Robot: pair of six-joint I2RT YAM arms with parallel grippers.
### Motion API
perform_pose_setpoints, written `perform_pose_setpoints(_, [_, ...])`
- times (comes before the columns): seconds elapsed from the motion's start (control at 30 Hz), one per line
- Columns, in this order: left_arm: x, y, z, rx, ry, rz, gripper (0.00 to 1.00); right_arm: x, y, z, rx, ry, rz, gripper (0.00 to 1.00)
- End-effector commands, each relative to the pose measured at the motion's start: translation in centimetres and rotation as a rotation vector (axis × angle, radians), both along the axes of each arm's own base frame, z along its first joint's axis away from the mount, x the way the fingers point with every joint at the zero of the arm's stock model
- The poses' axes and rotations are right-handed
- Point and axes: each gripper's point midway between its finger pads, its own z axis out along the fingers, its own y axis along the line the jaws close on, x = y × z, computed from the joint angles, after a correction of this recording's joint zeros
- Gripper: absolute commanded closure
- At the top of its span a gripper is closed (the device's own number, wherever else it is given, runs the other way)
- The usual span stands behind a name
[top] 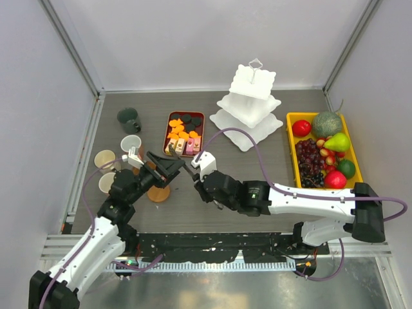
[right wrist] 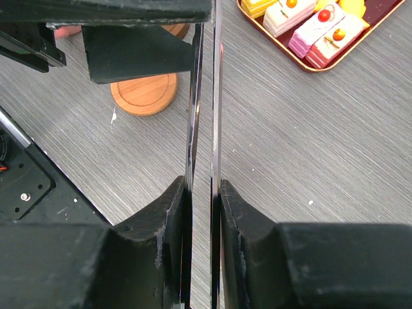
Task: Serve the afternoon tea
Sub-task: Adjust the clamp.
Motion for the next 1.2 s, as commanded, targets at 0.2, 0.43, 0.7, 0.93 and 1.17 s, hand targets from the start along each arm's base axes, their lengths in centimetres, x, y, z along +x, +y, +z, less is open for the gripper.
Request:
perform_pose_setpoints(0.2, [1.3,-0.7,4.1,-0.026,-0.109,-0.019,0.01,-0.3,0.6,2.5,0.088,0.000,0.022,0.75])
perform_pose_setpoints(0.43, [2.5,-0.2,5.3,-0.024,-0.119,0.039,0.09,-0.5,0.8,1.8,0.082,0.018,0.028,0.75])
perform_pose_setpoints(0.7, [2.9,-0.5,5.5,-0.059,-0.109,0.028,0.49,-0.7,0.7,1.8,0.086,0.019,0.036,0.75])
perform_pose_setpoints(0.93, [2.7,-0.3,5.6,-0.062,-0.112,0.032,0.99,-0.6,1.0,1.8,0.093,0.020,0.033,0.72])
perform_pose_setpoints(1.17, [2.5,-0.2,5.6,-0.057,-0.110,0.032,1.00,-0.6,1.4,1.5,0.087,0.026,0.039,0.69])
